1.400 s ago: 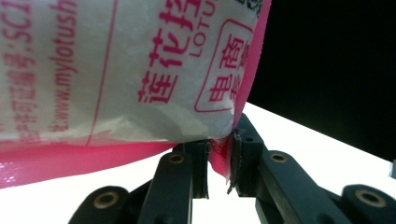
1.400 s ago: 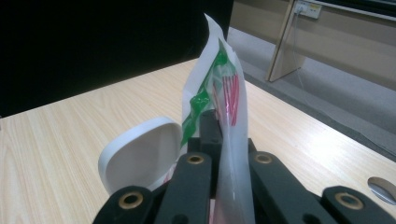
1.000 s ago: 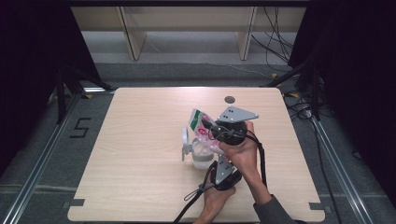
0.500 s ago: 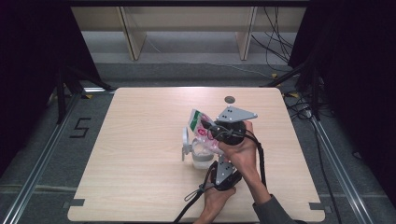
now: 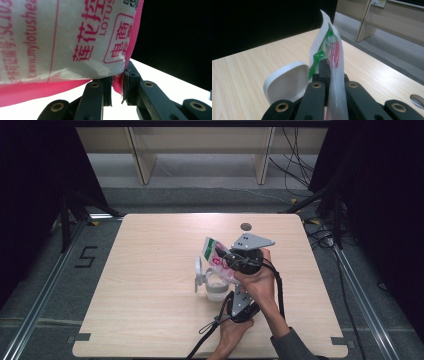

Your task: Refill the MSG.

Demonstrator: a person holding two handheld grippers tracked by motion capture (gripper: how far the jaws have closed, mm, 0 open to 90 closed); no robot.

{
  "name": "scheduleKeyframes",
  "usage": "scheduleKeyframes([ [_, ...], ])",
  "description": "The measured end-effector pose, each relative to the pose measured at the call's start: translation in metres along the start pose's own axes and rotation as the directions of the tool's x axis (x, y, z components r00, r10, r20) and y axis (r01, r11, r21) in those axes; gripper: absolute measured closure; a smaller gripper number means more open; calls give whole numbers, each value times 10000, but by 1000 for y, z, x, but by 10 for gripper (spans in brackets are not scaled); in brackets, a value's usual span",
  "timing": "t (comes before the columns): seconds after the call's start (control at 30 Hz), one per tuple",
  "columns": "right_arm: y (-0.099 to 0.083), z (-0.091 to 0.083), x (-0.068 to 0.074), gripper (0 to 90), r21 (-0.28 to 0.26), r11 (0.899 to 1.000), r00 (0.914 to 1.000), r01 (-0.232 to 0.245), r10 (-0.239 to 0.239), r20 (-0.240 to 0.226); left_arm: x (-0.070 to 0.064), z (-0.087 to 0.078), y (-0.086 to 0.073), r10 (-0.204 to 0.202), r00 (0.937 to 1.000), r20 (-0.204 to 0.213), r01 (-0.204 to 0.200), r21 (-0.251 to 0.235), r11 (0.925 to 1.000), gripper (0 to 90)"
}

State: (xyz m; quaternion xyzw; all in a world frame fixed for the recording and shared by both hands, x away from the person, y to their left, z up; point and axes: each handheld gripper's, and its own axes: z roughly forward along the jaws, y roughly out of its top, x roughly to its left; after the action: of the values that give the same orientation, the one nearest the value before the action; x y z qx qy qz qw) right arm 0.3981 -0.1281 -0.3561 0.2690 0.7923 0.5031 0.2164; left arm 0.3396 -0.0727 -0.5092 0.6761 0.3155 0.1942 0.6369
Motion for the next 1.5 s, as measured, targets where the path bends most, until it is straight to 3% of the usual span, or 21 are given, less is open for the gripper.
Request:
scheduleKeyframes([
  [0.17, 2, -1, 2, 900, -11, 10000, 10000, 27, -27, 0, 0, -1, 1, 9, 10000, 39, -9, -140, 9999, 792],
  [0.33, 4, -1, 7, 900, 148, 9992, 9993, 362, -363, 64, 1, -2, 3, 106, 9999, 117, -105, -86, 9999, 792],
  [0.37, 4, -1, 7, 900, 148, 9992, 9993, 362, -363, 64, -5, 3, 2, -736, 9965, 406, 766, -757, 9942, 792],
  [0.43, 3, 2, 7, 900, 159, 9996, 9997, 242, -243, 34, -5, 3, 1, -758, 9967, 274, 776, -695, 9946, 792],
  [0.5, 3, 1, 6, 900, 238, 9996, 9999, 145, -145, 11, -5, 3, 1, -738, 9969, 268, 755, -699, 9947, 792],
  [0.53, 2, 1, 6, 900, 87, 9999, 9999, 146, -146, 79, 1, -2, 2, 158, 9998, 101, -159, 56, 9999, 791],
  [0.73, 1, 0, 4, 900, -28, 10000, 10000, -63, 63, 47, 0, -2, 1, 37, 10000, 67, -37, -3, 10000, 791],
  [0.77, 1, 0, 2, 900, -45, 9999, 9999, 116, -115, 32, 0, -2, 1, 32, 10000, 68, -32, -3, 10000, 791],
  [1.07, 2, 0, 2, 900, -42, 9999, 9999, 112, -112, -123, 0, -3, 2, 39, 10000, 60, -39, -6, 10000, 791],
  [1.13, 2, 0, 3, 900, -71, 9999, 9999, 111, -111, 35, 0, -3, 2, 38, 10000, 55, -38, -15, 10000, 791],
  [1.2, 2, 1, 2, 900, -29, 10000, 9998, 70, -70, -161, 0, -3, 1, 60, 10000, 51, -60, 26, 10000, 791],
  [1.23, 2, 0, 3, 900, 145, 9999, 9999, 23, -21, -121, 0, -3, 1, 69, 10000, 42, -69, 32, 10000, 791],
  [1.37, 2, 1, 5, 900, -16, 9999, 9998, 161, -160, 131, 1, -3, 1, 44, 10000, 57, -44, 27, 10000, 791],
  [1.47, 2, 1, 6, 900, 109, 9999, 9999, 99, -98, -83, 1, -3, 1, 75, 10000, 63, -75, 24, 10000, 791],
  [1.5, 2, 1, 6, 900, 106, 9998, 9998, 175, -175, -88, -5, 2, 1, -761, 9968, 263, 778, -698, 9945, 791],
])
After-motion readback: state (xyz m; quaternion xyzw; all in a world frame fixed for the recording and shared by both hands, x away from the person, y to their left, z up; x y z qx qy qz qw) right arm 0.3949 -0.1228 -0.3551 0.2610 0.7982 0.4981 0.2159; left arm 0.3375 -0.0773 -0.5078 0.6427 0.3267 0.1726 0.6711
